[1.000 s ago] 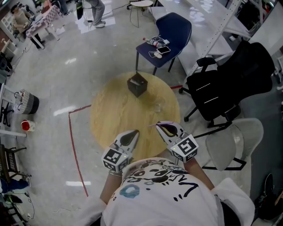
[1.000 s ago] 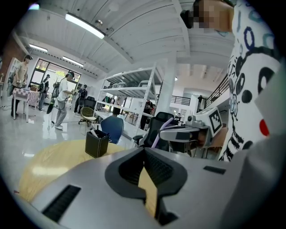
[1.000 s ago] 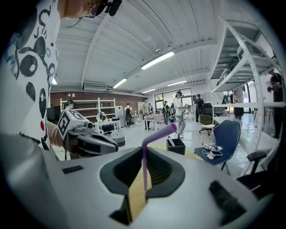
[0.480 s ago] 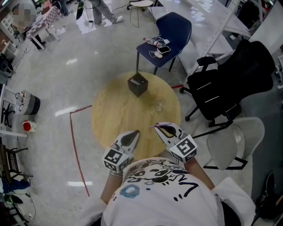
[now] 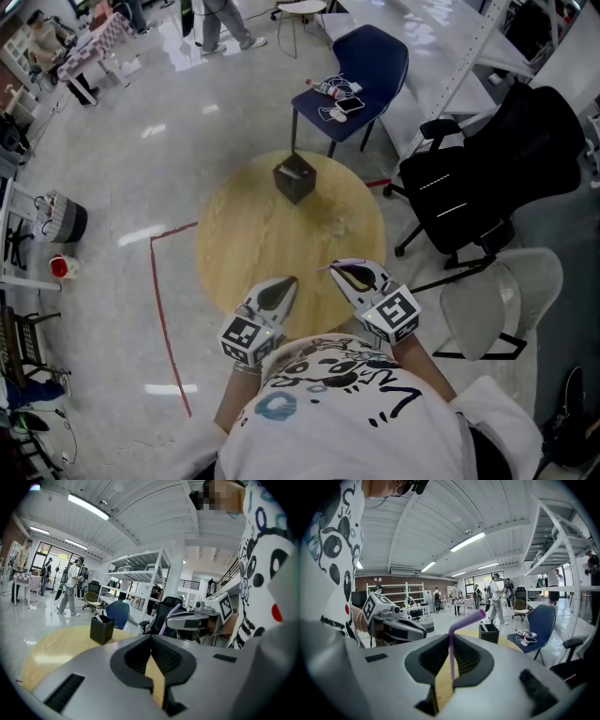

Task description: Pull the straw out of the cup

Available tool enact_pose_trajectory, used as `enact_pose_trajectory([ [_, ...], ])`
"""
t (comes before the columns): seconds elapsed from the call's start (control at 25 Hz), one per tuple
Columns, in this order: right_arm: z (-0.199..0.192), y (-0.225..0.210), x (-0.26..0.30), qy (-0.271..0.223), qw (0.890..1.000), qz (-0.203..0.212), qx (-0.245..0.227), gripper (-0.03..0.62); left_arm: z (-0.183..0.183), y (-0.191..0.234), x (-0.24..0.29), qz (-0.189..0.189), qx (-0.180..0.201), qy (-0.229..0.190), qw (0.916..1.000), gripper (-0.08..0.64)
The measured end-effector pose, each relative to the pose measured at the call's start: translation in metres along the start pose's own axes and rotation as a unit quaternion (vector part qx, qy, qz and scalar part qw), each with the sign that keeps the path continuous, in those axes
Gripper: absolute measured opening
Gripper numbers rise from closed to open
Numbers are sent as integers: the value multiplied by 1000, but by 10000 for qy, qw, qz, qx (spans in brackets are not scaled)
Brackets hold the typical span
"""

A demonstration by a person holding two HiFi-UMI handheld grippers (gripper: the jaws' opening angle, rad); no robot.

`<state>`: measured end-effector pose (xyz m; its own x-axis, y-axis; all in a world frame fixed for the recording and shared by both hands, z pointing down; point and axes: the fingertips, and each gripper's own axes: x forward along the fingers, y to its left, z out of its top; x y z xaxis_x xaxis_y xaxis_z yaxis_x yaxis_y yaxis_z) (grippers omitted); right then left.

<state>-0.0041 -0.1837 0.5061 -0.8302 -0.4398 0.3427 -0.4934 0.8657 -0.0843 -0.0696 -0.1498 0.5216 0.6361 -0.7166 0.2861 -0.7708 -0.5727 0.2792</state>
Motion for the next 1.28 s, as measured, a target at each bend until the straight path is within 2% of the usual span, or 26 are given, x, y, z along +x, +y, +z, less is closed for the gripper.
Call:
enact_pose_trajectory([
  [0.44,2,0,4,7,10000,93,-16,46,4,-1,-2,42,16,-11,10000,15],
  [0.6,4,0,7,11,9999,132,-39,46,-7,1,-4,67,-52,118,9999,15],
  [0.72,5,-2,8,4,9999,140,-38,46,0,1,-2,66,-54,-3,10000,15],
  [1.28,2,-14,6,42,10000,-26,14,46,5,1,12,-117,-26,23,9999,15],
])
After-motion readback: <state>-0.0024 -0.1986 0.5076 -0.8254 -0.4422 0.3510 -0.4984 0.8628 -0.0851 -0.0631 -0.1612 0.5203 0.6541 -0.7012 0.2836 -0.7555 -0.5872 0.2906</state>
